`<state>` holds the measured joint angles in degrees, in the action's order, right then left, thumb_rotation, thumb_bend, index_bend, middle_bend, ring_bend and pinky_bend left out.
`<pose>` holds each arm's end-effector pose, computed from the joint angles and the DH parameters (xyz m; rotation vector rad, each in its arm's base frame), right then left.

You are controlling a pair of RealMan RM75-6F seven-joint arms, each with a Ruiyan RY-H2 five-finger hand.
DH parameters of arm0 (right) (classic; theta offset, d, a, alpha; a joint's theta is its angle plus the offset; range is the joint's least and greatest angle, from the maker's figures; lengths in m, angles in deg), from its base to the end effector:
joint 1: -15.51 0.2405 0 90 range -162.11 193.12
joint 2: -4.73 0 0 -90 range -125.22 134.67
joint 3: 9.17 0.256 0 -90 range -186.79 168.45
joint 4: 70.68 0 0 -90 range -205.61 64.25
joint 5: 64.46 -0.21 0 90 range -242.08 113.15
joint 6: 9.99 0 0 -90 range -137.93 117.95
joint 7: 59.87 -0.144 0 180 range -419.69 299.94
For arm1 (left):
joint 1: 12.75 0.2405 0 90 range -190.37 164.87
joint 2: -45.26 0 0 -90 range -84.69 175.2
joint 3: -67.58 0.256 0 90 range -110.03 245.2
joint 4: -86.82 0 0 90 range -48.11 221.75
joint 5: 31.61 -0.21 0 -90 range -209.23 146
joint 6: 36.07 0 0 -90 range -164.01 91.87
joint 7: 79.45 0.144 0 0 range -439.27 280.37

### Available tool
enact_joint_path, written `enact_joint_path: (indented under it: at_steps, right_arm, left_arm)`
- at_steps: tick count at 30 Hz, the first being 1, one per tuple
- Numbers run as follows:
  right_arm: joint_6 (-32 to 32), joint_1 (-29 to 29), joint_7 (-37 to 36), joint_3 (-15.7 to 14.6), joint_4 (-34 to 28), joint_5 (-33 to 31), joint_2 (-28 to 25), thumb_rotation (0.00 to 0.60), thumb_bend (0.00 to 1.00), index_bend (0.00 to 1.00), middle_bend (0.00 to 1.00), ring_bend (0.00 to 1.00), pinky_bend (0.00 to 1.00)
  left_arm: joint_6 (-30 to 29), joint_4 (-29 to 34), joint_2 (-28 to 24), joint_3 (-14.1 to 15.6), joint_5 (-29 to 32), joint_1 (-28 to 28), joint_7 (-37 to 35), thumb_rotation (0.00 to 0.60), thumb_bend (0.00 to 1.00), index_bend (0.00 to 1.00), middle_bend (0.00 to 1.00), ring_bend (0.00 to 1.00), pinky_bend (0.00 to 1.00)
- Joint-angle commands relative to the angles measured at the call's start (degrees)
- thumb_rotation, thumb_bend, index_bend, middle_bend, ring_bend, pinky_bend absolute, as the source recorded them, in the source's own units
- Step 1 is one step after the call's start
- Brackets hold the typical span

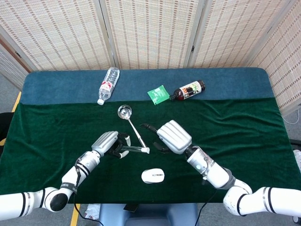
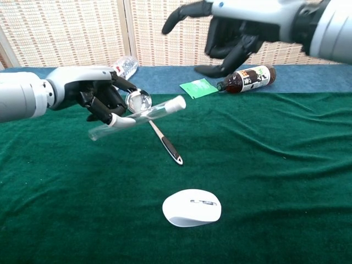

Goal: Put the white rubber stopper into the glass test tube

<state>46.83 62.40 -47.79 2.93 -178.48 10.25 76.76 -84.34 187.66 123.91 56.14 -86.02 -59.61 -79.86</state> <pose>-0.0557 -0.3132 0.0600 2.0476 -0.8279 1.2735 -0.1054 0.3283 0.0087 -1.8180 -1.5175 -1.1083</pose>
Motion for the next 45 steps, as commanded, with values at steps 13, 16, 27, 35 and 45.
enact_joint_path:
  at_steps: [13, 16, 27, 35, 45]
  right_arm:
    - [6.45, -8.88, -2.28, -3.13, -0.3, 1.06, -9.83, 0.59, 0.46, 0.16, 1.0, 1.0, 1.0]
    - [7.28, -10.56, -3.56, -3.98, 0.55, 1.46, -10.82, 0.589, 0.46, 0.16, 1.0, 1.0, 1.0]
    - [8.5, -15.04, -6.84, -5.78, 3.82, 1.04, -12.57, 0.59, 0.46, 0.16, 1.0, 1.0, 1.0]
    - [8.74, -16.73, -7.39, -5.83, 4.32, 0.5, -13.41, 0.589, 0.46, 0.16, 1.0, 1.0, 1.0]
    - [11.99, -21.51, -6.34, -7.01, 4.77, -0.7, -16.92, 0.591, 0.46, 0.15, 0.89, 1.0, 1.0]
  left_arm:
    - [-11.45, -14.19, 11.02, 5.97, 4.58, -1.49, 28.53, 0.6, 0.53, 0.68, 0.88, 0.84, 0.85]
    - [-10.48, -16.55, 12.25, 5.99, 5.4, -1.12, 28.47, 0.6, 0.53, 0.68, 0.88, 0.83, 0.85]
    - [-7.21, -21.18, 12.68, 5.2, 6.18, 0.85, 25.19, 0.6, 0.52, 0.57, 0.88, 0.83, 0.85]
    - [-5.68, -20.05, 11.21, 5.21, 6.14, 1.83, 24.5, 0.6, 0.52, 0.44, 0.88, 0.83, 0.85]
    - [-12.38, -11.24, 3.35, 4.76, 1.0, 6.95, 20.18, 0.6, 0.52, 0.3, 0.77, 0.71, 0.84]
